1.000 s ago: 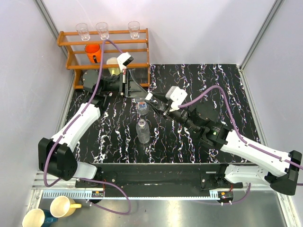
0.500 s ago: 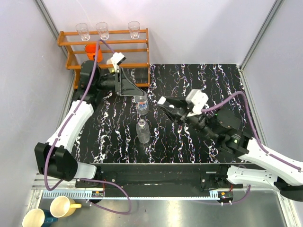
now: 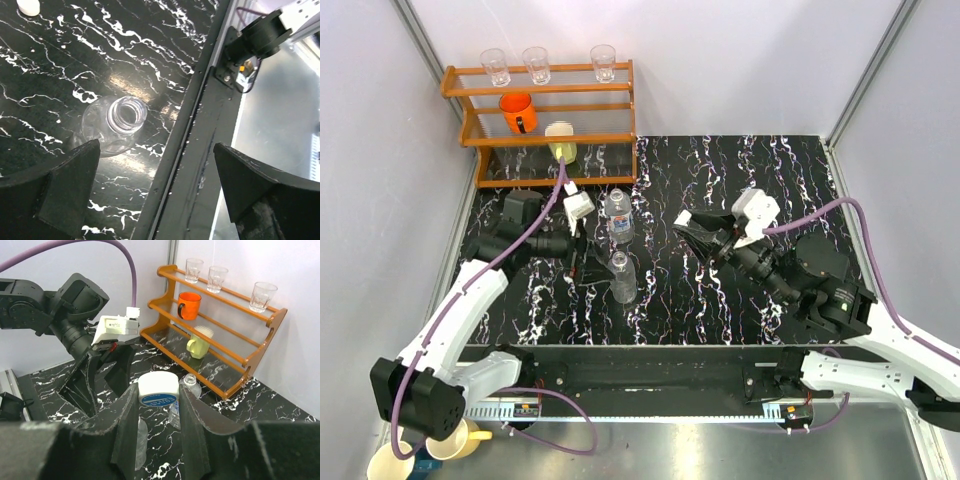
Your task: Screw on the bottle caps
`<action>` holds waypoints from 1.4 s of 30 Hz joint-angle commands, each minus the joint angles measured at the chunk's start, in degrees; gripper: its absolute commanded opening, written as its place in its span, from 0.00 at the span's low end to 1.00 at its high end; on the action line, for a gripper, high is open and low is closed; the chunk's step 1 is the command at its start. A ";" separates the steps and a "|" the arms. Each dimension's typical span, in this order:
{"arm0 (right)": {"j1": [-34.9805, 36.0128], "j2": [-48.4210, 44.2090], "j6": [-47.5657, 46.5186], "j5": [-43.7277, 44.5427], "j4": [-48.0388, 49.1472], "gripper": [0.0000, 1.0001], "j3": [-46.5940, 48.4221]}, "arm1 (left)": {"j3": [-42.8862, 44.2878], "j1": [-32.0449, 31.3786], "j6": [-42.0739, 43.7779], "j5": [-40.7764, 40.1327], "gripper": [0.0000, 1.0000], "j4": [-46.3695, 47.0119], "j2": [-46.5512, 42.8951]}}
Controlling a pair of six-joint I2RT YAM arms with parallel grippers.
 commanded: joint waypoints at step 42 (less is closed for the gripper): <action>0.50 2.04 4.39 3.53 -2.32 0.26 2.06 | -2.29 -9.26 -1.26 -14.87 0.79 16.98 7.12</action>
